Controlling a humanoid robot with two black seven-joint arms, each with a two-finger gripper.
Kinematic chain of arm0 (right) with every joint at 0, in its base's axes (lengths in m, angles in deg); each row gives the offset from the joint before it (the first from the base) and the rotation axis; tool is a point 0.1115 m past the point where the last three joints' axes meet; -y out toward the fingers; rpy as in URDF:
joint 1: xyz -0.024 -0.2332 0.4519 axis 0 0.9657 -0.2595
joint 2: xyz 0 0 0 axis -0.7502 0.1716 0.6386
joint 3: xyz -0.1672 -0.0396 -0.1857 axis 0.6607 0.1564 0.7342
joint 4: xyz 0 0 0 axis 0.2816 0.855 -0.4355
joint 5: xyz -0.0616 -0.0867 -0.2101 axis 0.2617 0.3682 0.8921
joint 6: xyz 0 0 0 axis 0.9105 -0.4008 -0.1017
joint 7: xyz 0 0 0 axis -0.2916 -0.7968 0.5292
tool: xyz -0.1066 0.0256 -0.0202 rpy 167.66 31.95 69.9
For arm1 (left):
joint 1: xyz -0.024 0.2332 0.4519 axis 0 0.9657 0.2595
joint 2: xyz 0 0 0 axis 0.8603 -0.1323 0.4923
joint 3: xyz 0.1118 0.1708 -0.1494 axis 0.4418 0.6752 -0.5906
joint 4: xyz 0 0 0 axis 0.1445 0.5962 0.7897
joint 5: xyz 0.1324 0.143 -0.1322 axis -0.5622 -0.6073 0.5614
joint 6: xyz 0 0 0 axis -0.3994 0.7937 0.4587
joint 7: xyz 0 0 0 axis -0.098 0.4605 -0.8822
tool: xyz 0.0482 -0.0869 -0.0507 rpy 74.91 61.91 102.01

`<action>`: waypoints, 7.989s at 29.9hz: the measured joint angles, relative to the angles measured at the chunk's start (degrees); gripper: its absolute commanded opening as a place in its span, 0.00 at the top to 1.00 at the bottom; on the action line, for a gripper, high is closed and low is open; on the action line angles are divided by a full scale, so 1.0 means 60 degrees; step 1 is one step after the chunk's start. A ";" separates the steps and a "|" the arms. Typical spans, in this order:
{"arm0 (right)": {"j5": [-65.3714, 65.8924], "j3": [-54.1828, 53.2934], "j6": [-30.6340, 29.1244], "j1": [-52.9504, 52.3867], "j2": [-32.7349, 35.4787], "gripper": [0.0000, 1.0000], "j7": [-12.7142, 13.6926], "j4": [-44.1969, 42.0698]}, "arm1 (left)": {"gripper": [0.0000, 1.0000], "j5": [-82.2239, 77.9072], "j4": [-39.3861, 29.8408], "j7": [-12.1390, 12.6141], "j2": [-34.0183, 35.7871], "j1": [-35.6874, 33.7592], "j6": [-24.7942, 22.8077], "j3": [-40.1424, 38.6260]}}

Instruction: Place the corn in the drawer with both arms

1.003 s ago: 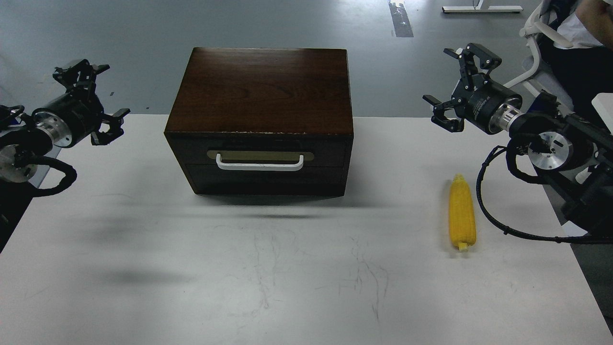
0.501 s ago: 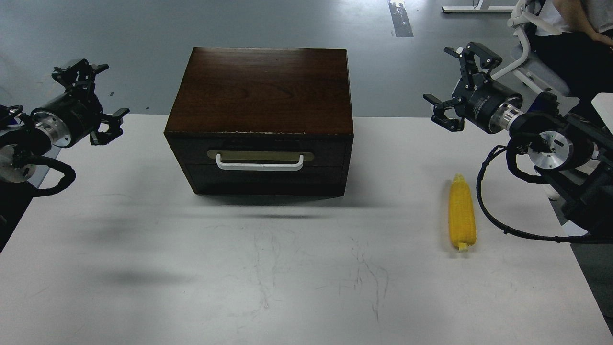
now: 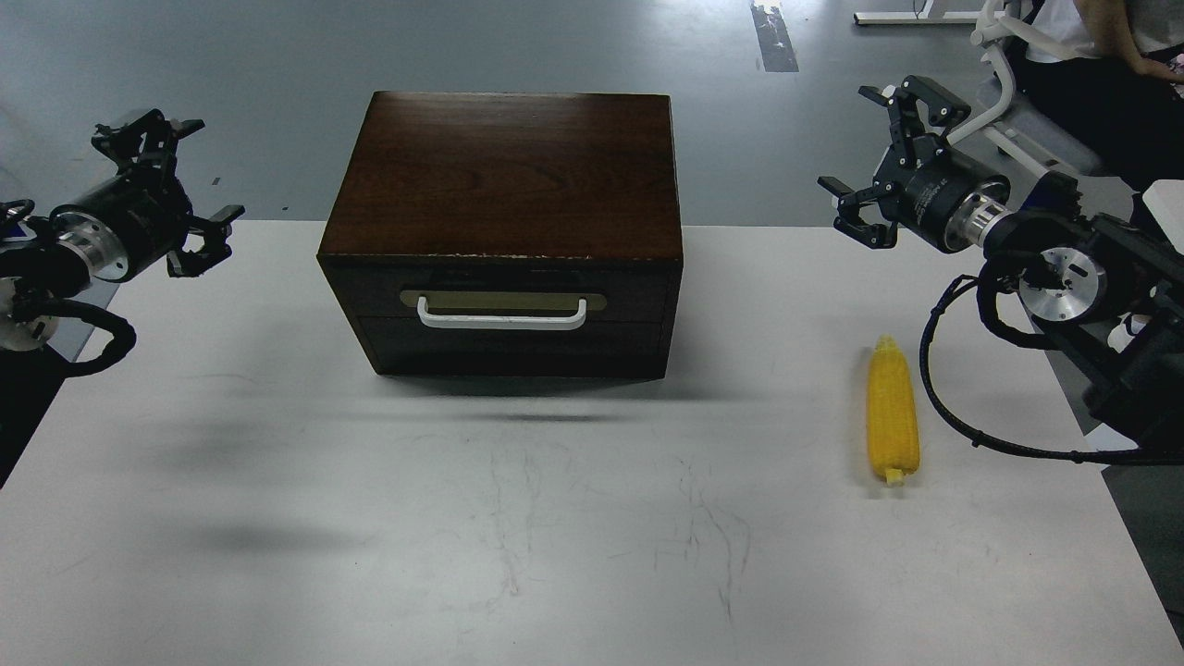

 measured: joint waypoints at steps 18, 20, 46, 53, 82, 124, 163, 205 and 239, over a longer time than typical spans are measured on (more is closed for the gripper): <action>0.0000 0.0006 0.0038 0.0010 -0.0037 0.00 -0.0009 -0.0051 | 0.01 -0.5314 -0.0093 -0.2708 0.0339 -0.0789 0.1070 0.0107; 0.0000 0.0004 0.0038 0.0021 -0.0026 0.00 -0.0010 -0.0058 | 0.01 -0.6371 -0.0528 -0.3139 0.0617 -0.0918 0.1593 0.0038; 0.0000 -0.0001 0.0038 0.0125 0.0169 0.00 -0.0055 -0.0046 | 0.03 -1.5875 -0.7303 -0.3874 0.2466 -0.1688 0.3646 0.0089; 0.0000 -0.0001 0.0038 0.0127 0.0209 0.00 -0.0067 -0.0045 | 0.03 -1.8589 -0.7787 -0.3926 0.2169 -0.1611 0.3702 0.0180; 0.0000 -0.0070 0.0061 0.0288 0.0211 0.00 -0.0083 -0.0061 | 0.03 -2.1332 -0.7564 -0.3903 0.1234 -0.1619 0.3751 0.2016; 0.0000 -0.0146 0.0200 0.0333 0.0195 0.00 -0.0083 -0.0092 | 0.03 -2.1332 -0.6961 -0.3589 0.0841 -0.1079 0.3731 0.2359; -0.0011 -0.0131 0.0181 0.0388 0.0210 0.00 -0.0083 -0.0273 | 0.02 -2.1331 -0.6070 -0.3604 0.0144 -0.1485 0.3672 0.3173; -0.0030 -0.0192 0.0169 0.0391 0.0209 0.00 -0.0083 -0.0333 | 0.02 -2.1331 -0.5924 -0.3618 -0.0181 -0.1763 0.2967 0.3472; -0.0041 -0.0206 0.0184 0.0533 0.0233 0.00 -0.0083 -0.0342 | 0.02 -2.1331 -0.5645 -0.3625 -0.0606 -0.2610 0.2580 0.4378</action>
